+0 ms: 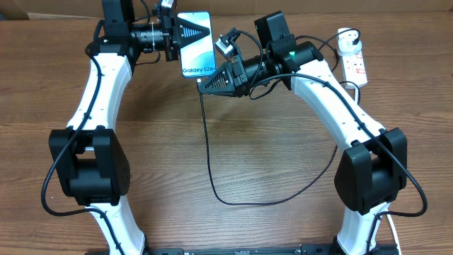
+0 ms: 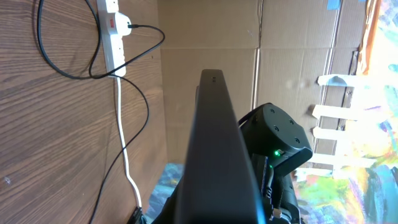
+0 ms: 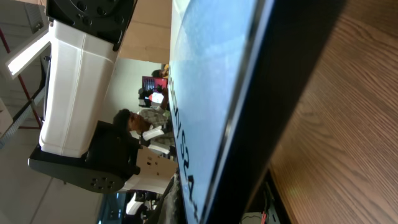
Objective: Plug charger to phone and switch on socket
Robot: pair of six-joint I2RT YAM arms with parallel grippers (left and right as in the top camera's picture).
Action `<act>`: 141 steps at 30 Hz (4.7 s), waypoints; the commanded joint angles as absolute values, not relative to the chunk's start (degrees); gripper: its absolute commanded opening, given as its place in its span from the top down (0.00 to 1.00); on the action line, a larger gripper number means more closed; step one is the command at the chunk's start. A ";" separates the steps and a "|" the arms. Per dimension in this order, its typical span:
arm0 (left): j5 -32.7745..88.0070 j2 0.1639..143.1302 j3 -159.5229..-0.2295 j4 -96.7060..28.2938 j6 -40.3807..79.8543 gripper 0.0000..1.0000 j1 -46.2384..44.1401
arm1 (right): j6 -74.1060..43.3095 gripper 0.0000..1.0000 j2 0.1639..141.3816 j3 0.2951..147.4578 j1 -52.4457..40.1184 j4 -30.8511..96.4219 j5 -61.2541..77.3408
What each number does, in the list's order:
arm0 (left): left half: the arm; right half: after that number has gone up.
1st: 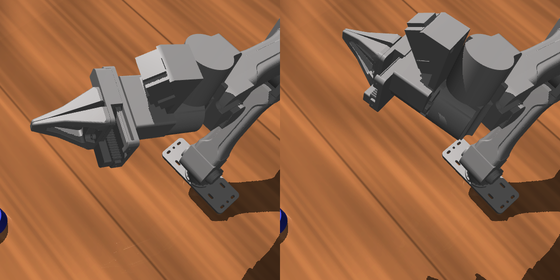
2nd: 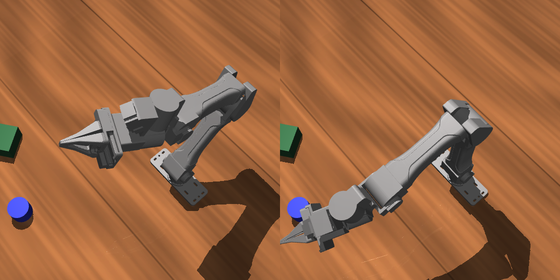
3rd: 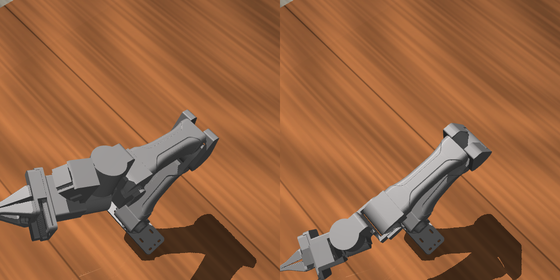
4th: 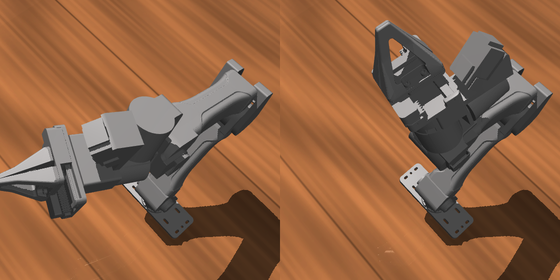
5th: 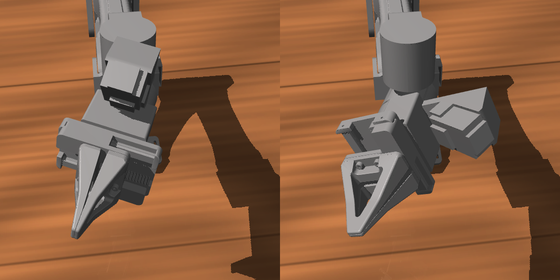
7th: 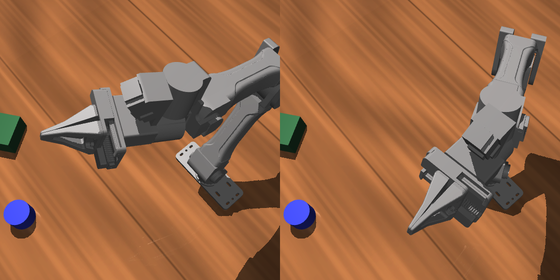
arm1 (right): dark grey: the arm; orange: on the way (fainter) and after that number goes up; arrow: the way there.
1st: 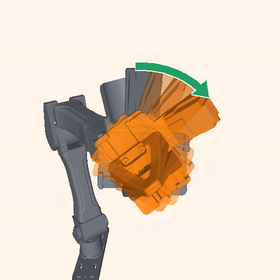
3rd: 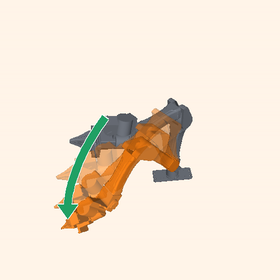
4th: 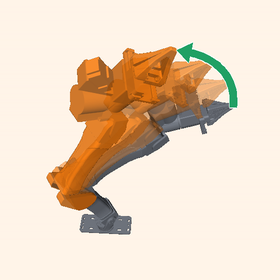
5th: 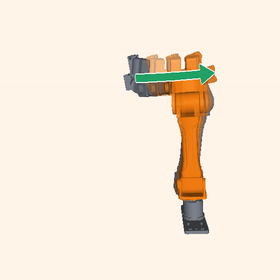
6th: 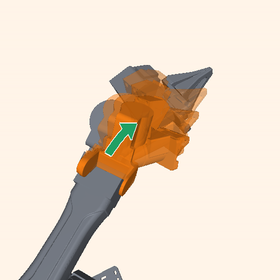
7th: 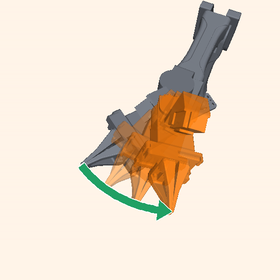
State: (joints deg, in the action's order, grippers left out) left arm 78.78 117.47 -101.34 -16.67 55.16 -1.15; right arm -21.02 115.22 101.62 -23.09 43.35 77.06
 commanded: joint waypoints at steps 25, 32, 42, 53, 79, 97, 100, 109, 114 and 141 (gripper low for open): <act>81.21 116.95 -101.27 -16.43 54.11 0.96 -1.85 | -20.58 0.96 113.89 102.28 -22.74 41.65 77.95; 81.32 116.95 -101.27 -16.43 53.82 0.96 -1.87 | -20.62 0.96 113.89 102.28 -22.74 40.91 77.93; 82.30 116.95 -101.27 -16.43 53.78 0.96 -1.87 | -21.04 0.96 113.91 102.28 -21.37 40.36 77.87; 82.56 116.95 -101.27 -16.43 53.98 0.96 -1.85 | -20.95 0.96 114.02 102.28 -22.17 41.91 75.24; 81.67 116.95 -101.27 -16.40 53.74 0.96 -1.91 | -20.60 0.96 114.02 102.28 -22.46 41.43 77.23; 81.21 116.95 -101.27 -16.38 53.54 0.96 -1.87 | -20.60 0.96 114.02 102.28 -23.14 42.13 77.21; 81.17 116.95 -101.27 -16.40 53.25 0.96 -1.87 | -20.58 0.96 114.02 102.28 -23.14 42.37 77.19; 80.55 116.95 -101.27 -16.40 53.12 0.96 -1.85 | -20.56 0.96 114.02 102.28 -23.16 43.11 77.01; 80.38 116.95 -101.27 -16.40 53.10 0.96 -1.85 | -20.53 0.96 114.02 102.28 -23.33 43.22 77.01; 80.40 116.95 -101.27 -16.43 52.47 0.96 -1.85 | -19.66 0.96 113.86 102.28 -23.97 43.46 77.06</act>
